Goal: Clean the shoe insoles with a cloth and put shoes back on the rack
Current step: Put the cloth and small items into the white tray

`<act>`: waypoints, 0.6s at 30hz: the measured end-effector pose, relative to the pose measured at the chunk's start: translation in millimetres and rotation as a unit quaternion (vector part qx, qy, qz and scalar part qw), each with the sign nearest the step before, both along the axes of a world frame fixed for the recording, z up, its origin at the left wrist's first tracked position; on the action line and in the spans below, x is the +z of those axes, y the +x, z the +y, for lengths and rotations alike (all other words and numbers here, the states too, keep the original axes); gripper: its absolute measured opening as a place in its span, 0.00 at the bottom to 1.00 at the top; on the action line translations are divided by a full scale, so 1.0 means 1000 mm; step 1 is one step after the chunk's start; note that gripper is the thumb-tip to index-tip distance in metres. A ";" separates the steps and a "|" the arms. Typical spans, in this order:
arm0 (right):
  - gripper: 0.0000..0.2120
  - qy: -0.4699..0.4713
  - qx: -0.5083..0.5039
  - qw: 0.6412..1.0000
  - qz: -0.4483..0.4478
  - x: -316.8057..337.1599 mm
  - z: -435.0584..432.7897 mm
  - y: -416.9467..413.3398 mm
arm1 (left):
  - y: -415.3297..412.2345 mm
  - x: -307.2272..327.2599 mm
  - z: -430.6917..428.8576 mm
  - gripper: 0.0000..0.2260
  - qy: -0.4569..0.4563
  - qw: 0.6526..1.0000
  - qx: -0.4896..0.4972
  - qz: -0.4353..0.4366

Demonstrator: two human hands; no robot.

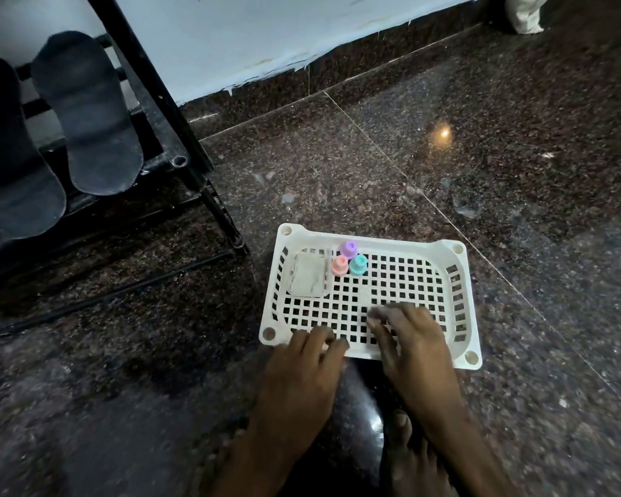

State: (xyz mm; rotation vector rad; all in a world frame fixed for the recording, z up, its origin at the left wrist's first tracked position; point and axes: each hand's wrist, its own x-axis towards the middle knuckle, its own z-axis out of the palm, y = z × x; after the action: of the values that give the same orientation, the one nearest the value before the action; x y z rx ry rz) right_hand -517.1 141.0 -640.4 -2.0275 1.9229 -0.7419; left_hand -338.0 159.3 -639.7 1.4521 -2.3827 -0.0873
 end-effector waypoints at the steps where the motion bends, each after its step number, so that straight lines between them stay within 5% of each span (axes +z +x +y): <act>1: 0.09 0.000 0.017 1.000 0.003 -0.005 0.008 0.000 | 0.001 -0.006 0.005 0.12 0.005 1.000 -0.004 -0.005; 9: 0.12 0.001 0.086 0.996 -0.006 -0.023 0.033 -0.010 | 0.000 -0.012 0.002 0.14 -0.007 1.000 -0.007 0.010; 18: 0.12 -0.028 0.129 0.991 0.023 -0.026 -0.038 -0.018 | -0.010 -0.018 -0.044 0.15 -0.008 1.000 0.026 0.001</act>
State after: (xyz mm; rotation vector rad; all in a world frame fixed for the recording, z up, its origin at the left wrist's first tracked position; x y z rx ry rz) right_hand -535.4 102.7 -666.8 -2.2879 1.6358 -0.6963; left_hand -347.9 115.8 -657.4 1.5048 -2.3369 -0.0568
